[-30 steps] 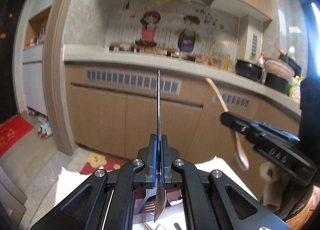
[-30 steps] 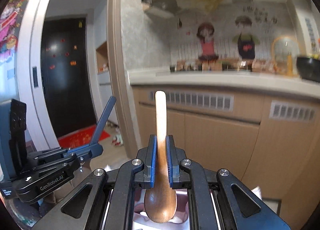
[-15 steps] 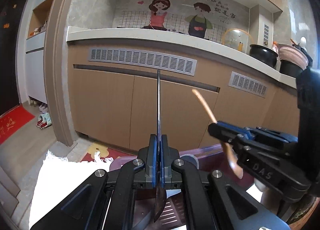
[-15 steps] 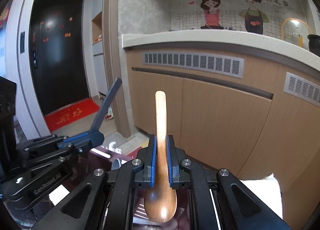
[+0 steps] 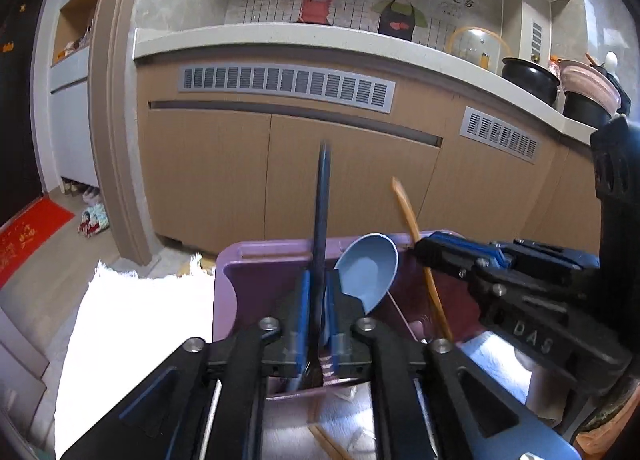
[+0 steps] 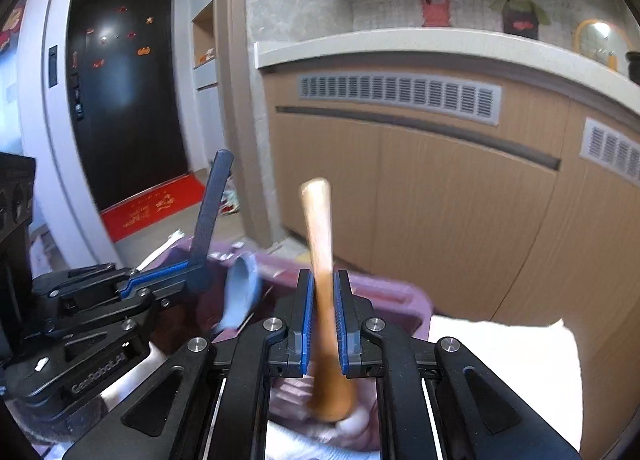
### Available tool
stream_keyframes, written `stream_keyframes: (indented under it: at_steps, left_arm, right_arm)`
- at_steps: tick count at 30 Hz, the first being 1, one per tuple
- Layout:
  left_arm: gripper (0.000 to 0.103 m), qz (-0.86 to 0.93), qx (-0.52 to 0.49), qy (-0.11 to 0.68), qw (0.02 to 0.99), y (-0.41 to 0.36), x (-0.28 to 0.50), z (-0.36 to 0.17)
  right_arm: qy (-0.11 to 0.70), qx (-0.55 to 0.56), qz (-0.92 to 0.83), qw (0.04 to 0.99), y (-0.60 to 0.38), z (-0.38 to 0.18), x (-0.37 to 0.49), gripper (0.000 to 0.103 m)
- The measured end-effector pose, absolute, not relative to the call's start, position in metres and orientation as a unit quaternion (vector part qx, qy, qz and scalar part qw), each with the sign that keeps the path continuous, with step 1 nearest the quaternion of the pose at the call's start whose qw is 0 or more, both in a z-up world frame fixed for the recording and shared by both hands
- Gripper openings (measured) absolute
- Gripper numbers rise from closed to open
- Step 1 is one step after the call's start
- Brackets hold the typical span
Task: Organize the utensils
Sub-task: 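Lower the wooden spoon into the caddy with the right tool while left tool releases the black-handled spoon into it, then move the right tool back to the table while left tool closes on a small silver teaspoon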
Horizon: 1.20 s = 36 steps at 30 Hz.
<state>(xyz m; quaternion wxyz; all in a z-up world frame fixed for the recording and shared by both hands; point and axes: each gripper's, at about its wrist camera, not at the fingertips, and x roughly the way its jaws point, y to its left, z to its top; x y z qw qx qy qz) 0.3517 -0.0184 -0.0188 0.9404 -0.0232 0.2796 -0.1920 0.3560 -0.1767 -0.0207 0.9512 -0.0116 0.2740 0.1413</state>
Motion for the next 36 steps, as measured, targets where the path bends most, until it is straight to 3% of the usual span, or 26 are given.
stream_keyframes:
  at_steps: [1, 5, 9, 10, 15, 18, 19, 25, 36]
  left_arm:
    - [0.023, -0.192, -0.027, 0.285, 0.939, -0.017, 0.351, -0.018]
    - [0.032, -0.191, -0.041, 0.298, 0.934, -0.009, 0.342, -0.012]
    - [0.070, -0.187, -0.053, 0.306, 0.932, 0.004, 0.318, 0.000]
    - [0.075, -0.187, -0.046, 0.309, 0.931, 0.006, 0.309, 0.002]
    - [0.075, -0.205, 0.031, 0.382, 0.901, -0.005, 0.266, -0.004]
    - [0.052, -0.240, 0.068, 0.433, 0.866, -0.016, 0.234, -0.024]
    - [0.050, -0.248, 0.077, 0.446, 0.856, -0.020, 0.224, -0.030]
    - [0.050, -0.251, 0.101, 0.496, 0.825, -0.038, 0.192, -0.062]
    - [0.050, -0.259, 0.134, 0.502, 0.814, -0.057, 0.172, -0.066]
  right_arm:
    - [0.279, -0.015, 0.142, 0.950, -0.176, -0.022, 0.354, 0.011]
    - [0.295, -0.028, 0.145, 0.944, -0.172, -0.022, 0.342, 0.012]
    - [0.299, -0.021, 0.143, 0.943, -0.183, -0.015, 0.317, 0.024]
    - [0.300, -0.022, 0.143, 0.943, -0.185, -0.013, 0.308, 0.029]
    - [0.340, -0.039, 0.123, 0.932, -0.200, -0.009, 0.261, 0.045]
    - [0.385, -0.038, 0.115, 0.915, -0.207, -0.020, 0.234, 0.046]
    - [0.393, -0.044, 0.113, 0.912, -0.207, -0.023, 0.225, 0.046]
    - [0.396, -0.083, 0.105, 0.908, -0.207, -0.040, 0.171, 0.046]
    - [0.420, -0.059, 0.089, 0.901, -0.232, -0.051, 0.129, 0.046]
